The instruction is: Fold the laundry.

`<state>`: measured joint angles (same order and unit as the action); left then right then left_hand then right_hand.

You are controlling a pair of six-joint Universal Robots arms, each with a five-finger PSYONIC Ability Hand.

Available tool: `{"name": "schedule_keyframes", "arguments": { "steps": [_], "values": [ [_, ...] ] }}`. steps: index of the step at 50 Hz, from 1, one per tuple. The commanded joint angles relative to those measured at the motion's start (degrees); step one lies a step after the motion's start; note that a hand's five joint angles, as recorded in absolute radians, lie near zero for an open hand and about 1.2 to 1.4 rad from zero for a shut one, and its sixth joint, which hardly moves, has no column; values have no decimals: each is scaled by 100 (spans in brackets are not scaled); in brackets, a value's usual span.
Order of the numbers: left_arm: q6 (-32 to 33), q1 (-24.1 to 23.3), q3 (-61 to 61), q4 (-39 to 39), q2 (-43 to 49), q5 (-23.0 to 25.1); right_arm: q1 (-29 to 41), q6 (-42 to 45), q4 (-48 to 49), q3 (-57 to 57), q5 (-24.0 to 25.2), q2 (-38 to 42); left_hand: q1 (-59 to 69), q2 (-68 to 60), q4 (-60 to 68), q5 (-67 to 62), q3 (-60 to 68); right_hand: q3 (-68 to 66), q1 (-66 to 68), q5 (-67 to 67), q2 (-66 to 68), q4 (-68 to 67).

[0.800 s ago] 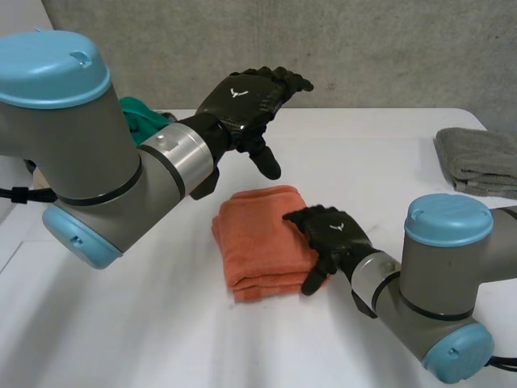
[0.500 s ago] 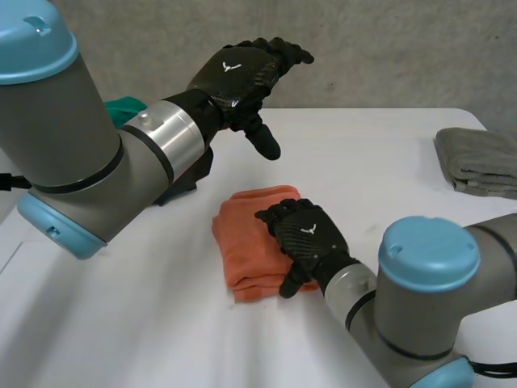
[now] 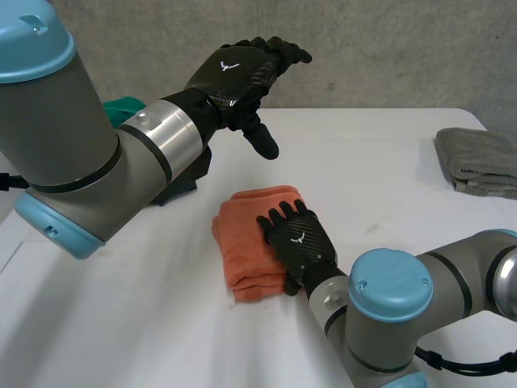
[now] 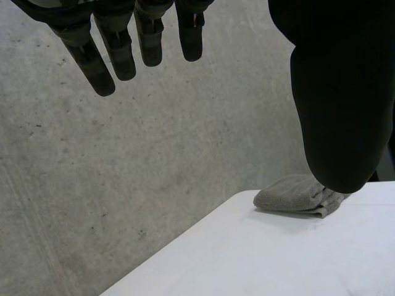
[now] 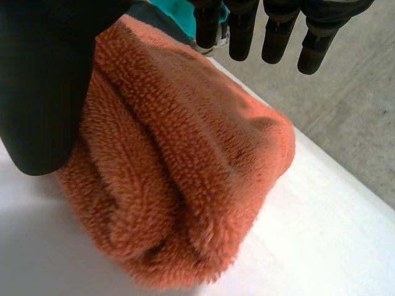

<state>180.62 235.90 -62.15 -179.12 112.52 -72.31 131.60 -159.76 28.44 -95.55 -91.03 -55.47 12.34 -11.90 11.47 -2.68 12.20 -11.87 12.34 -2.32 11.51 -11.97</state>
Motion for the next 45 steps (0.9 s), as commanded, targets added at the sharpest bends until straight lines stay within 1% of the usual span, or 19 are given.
{"name": "schedule_keyframes", "arguments": {
  "steps": [1, 4, 8, 11, 14, 15, 18, 22, 29, 32, 34, 40, 41, 44, 45],
  "values": [
    [-9, 0, -8, 8, -20, -2, 33, 279, 294, 115, -11, 256, -234, 190, -147, 268, -220, 87, -134, 132, -51, 97],
    [-18, 18, -8, 8, -29, 7, 33, 436, 346, 186, -55, 353, -234, 190, -147, 268, -220, -601, 553, -555, 636, -591],
    [-18, 35, -17, 8, -37, 7, 15, 551, 364, 335, -81, 458, -234, 190, -147, 268, -220, -905, 858, -860, 941, -895],
    [-18, 35, -25, 8, -37, 7, 15, 613, 399, 370, -99, 494, -234, 190, -147, 268, -220, -2013, 1965, -1967, 2048, -2003],
    [-18, 44, -25, 8, -46, 7, 15, 604, 487, 414, -117, 503, -234, 190, -147, 268, -220, -4715, 4668, -4670, 4751, -4705],
    [-18, 44, -17, 8, -46, 7, -2, 595, 618, 414, -143, 503, -234, 190, -147, 268, -220, -6792, 6745, -6747, 6828, -6782],
    [-18, 44, -25, 8, -46, 7, -37, 578, 978, 423, -248, 459, -234, 190, -147, 268, -220, -6813, 6766, -6768, 6849, -6803],
    [-18, 44, -17, 8, -64, -2, -38, 560, 1268, 502, -266, 450, -234, 190, -147, 268, -220, -6813, 6766, -6768, 6849, -6803],
    [-18, 114, 18, 0, -73, 7, -160, 543, 1366, 836, -196, 581, -234, 190, -147, 268, -220, -6813, 6766, -6768, 6849, -6803],
    [-18, 141, 45, -9, -73, 7, -318, 499, 1331, 1134, -47, 643, -234, 190, -147, 268, -220, -6813, 6766, -6768, 6849, -6803],
    [-18, 158, 80, 0, -73, -2, -485, 394, 1314, 1354, 103, 634, -234, 190, -147, 268, -220, -6813, 6766, -6768, 6849, -6803],
    [-18, 185, 168, 0, -134, -11, -1117, 51, 1375, 2004, 165, 555, -234, 190, -147, 268, -220, -6813, 6766, -6768, 6849, -6803],
    [-18, 193, 194, 0, -160, -11, -1371, -28, 1436, 2266, 165, 547, -234, 190, -147, 268, -220, -6813, 6766, -6768, 6849, -6803],
    [-18, 211, 238, -9, -178, -2, -1785, -116, 1454, 2689, 200, 555, -234, 190, -147, 268, -220, -6813, 6766, -6768, 6849, -6803],
    [-18, 211, 282, 8, -178, -2, -2082, -169, 1454, 2995, 217, 599, -234, 190, -147, 268, -220, -6813, 6766, -6768, 6849, -6803]
  ]
}}
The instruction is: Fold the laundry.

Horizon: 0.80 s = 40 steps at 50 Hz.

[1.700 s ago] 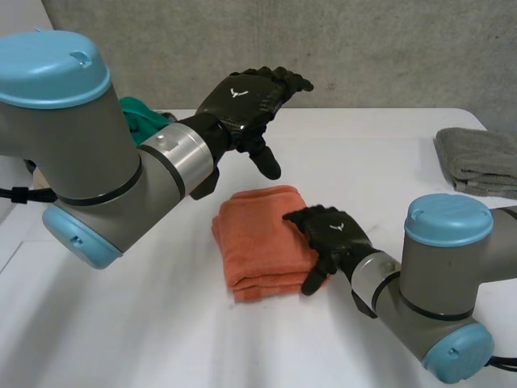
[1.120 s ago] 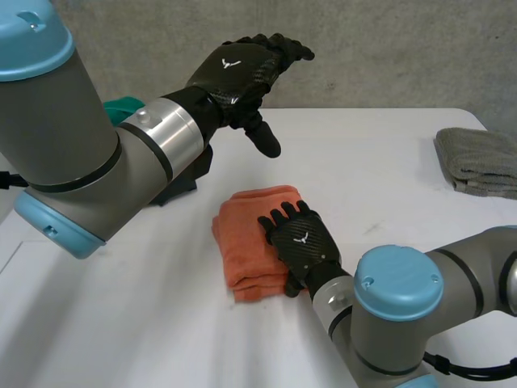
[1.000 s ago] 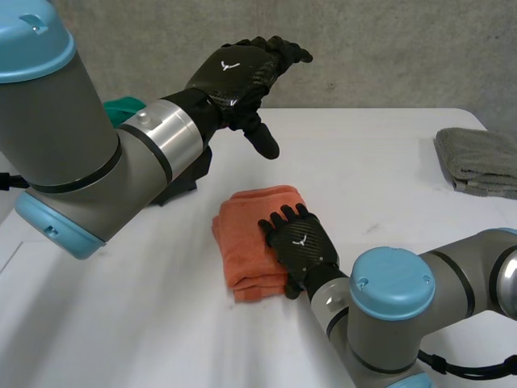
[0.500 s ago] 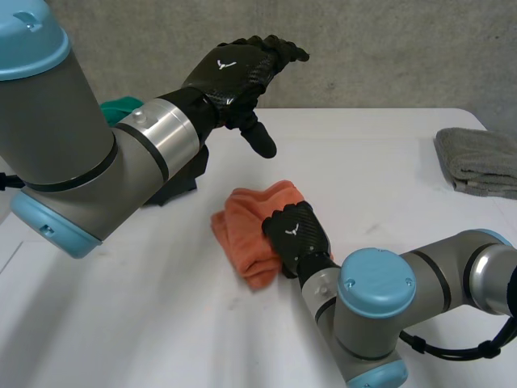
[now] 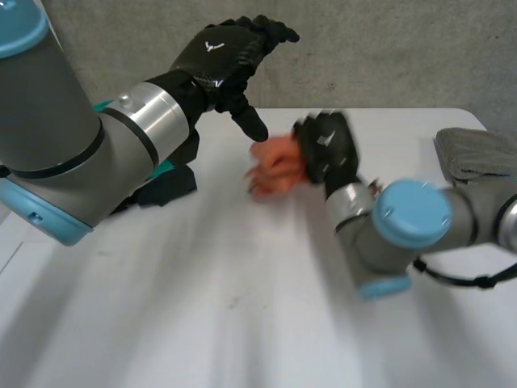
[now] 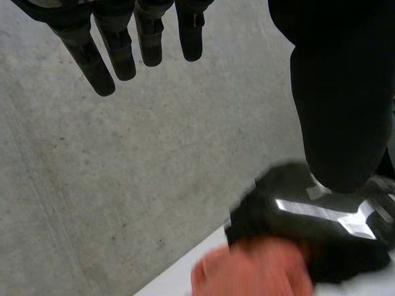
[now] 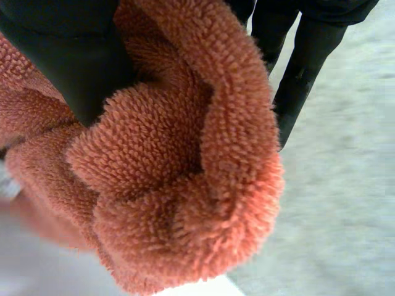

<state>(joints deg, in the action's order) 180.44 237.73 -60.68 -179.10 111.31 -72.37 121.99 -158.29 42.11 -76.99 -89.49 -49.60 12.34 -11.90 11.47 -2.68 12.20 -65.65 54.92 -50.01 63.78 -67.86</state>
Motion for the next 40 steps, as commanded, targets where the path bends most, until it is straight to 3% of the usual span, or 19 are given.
{"name": "schedule_keyframes", "arguments": {
  "steps": [1, 10, 19, 29, 39, 40],
  "values": [
    [0, 28, 153, 6, -57, -5, -1273, -342, 86, 1282, 81, 47, -234, 190, -147, 268, -220, -1435, 2508, -1999, 1622, -1214],
    [0, -7, 197, 6, -13, -14, -2723, -457, -63, 2776, 704, 1013, -234, 190, -147, 268, -220, -1435, 2508, -1999, 1622, -1214],
    [0, -25, 153, 15, 92, -14, -3874, -518, 16, 3401, 1792, 2041, -234, 190, -147, 268, -220, -1435, 2508, -1999, 1622, -1214],
    [0, -7, 127, 15, 163, -14, -4640, -457, 394, 3138, 2831, 2710, -234, 190, -147, 268, -220, -1435, 2508, -1999, 1622, -1214],
    [26, -42, 47, 15, 163, 4, -4887, -255, 701, 2268, 3069, 2359, -234, 190, -147, 268, -220, -1435, 2508, -1999, 1622, -1214],
    [26, -51, 56, 15, 163, 4, -4887, -264, 719, 2189, 3078, 2307, -234, 190, -147, 268, -220, 233, 841, -332, -46, 453]
  ]
}}
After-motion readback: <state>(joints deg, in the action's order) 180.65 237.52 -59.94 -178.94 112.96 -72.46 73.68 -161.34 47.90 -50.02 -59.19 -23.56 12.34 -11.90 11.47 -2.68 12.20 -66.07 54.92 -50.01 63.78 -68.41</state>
